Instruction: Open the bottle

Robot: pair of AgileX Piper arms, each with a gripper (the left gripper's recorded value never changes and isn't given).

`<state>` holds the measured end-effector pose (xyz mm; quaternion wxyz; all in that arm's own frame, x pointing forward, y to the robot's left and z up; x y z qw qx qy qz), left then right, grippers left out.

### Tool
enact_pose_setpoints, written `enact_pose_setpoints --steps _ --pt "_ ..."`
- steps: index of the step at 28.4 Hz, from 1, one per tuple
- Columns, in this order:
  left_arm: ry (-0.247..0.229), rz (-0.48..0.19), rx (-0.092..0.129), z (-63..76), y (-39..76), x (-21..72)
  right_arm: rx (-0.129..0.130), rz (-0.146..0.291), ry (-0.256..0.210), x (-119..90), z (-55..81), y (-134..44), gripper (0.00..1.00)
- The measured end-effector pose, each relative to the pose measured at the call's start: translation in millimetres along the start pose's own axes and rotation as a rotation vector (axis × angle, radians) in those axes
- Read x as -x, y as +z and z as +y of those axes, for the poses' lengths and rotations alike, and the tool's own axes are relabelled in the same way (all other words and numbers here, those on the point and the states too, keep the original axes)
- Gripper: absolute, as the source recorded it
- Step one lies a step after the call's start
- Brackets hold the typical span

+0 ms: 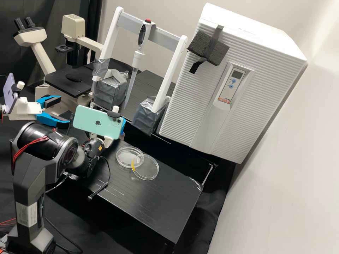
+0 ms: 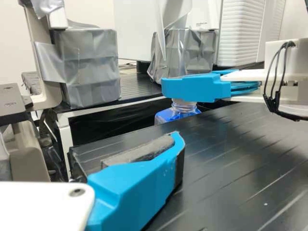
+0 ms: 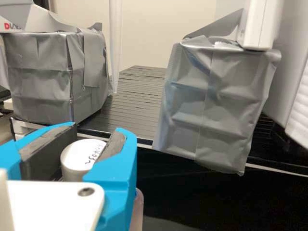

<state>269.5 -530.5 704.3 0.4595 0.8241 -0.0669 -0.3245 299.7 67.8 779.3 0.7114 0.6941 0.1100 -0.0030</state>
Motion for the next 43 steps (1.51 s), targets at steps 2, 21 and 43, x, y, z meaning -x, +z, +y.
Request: enact_pose_setpoints --steps 2,21,43 --pt "0.000 0.001 0.001 0.0 -0.1 0.0 0.000 0.000 0.000 0 0.0 0.0 0.00" --pt "0.000 0.008 0.010 -1.7 0.4 1.4 0.003 0.036 0.037 5 10.9 -10.8 0.00" --pt "0.001 0.002 0.012 -2.2 3.8 0.7 0.033 0.160 0.005 74 6.1 -25.3 0.00"
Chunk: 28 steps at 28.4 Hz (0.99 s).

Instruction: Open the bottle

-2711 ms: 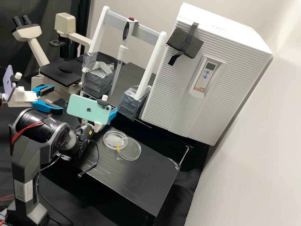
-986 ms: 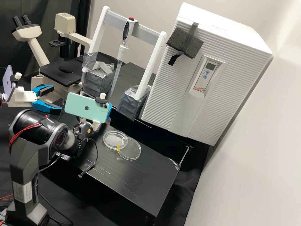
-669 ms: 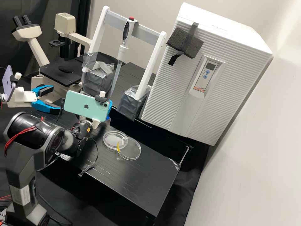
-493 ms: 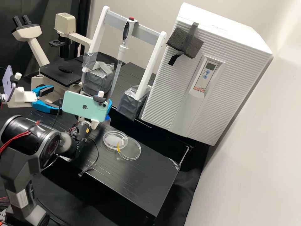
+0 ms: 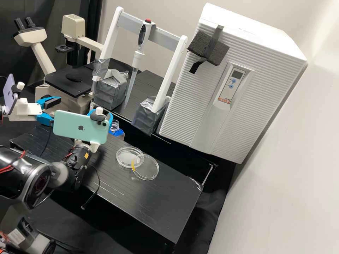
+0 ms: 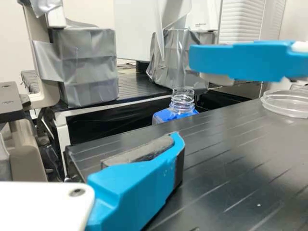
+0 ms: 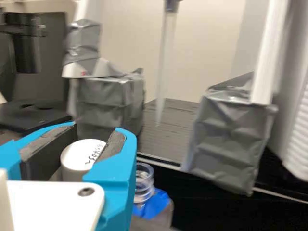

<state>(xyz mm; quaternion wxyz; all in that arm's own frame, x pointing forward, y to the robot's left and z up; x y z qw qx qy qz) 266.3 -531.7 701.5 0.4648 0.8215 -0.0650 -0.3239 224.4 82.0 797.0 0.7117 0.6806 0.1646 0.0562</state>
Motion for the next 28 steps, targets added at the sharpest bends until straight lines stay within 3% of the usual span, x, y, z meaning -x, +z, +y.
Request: enact_pose_setpoints --steps 6,13,26,28 --pt "0.007 -0.002 -0.002 1.9 0.1 -1.6 0.003 0.009 -0.055 10 -12.3 -0.1 0.00" --pt "0.007 -0.002 -0.002 1.9 0.1 -1.6 -0.009 -0.037 -0.110 16 -25.1 9.7 0.00" --pt "0.007 -0.002 -0.002 1.9 0.1 -1.6 -0.005 -0.047 -0.113 18 -26.2 12.2 0.00" --pt "0.007 -0.002 -0.010 1.9 0.1 -1.6 -0.005 -0.049 -0.112 18 -25.9 12.5 0.00"
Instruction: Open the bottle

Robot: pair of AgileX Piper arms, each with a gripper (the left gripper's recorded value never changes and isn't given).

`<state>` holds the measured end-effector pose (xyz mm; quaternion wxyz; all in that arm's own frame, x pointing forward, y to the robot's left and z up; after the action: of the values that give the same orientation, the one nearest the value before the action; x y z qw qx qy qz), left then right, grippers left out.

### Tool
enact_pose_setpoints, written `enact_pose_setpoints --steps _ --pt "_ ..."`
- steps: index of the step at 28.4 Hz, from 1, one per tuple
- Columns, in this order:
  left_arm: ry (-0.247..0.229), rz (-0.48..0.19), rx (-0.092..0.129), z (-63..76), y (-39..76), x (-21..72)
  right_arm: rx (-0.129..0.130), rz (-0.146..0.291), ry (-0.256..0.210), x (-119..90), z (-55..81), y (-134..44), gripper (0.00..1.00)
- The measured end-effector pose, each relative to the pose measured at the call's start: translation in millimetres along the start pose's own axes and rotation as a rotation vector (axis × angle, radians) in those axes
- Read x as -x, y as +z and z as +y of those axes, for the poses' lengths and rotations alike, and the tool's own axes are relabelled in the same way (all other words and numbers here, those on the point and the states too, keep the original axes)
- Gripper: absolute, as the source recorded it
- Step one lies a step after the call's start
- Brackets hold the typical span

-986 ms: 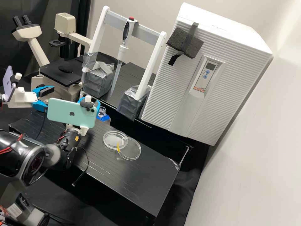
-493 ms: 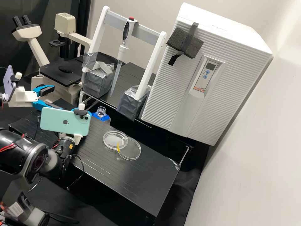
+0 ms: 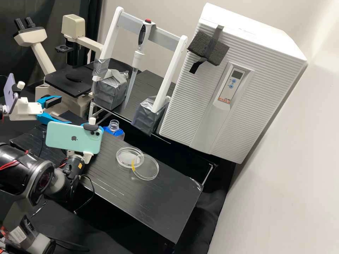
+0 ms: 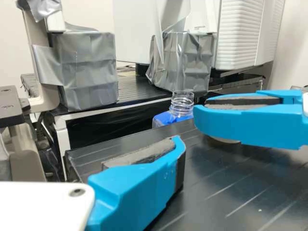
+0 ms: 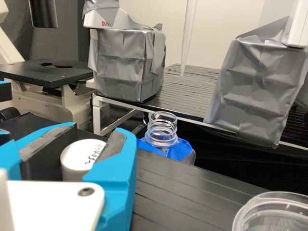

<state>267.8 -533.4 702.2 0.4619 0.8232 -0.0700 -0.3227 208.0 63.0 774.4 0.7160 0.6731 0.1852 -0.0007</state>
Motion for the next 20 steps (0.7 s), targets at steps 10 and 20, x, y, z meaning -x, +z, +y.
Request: enact_pose_setpoints --steps 10,20 --pt "0.000 0.000 -0.014 0.0 0.0 0.0 0.021 0.010 0.008 -1.7 1.6 -1.9 1.00" --pt "0.003 0.000 -0.016 1.5 -0.1 -1.5 0.036 0.026 0.030 -6.9 7.0 -5.5 1.00"
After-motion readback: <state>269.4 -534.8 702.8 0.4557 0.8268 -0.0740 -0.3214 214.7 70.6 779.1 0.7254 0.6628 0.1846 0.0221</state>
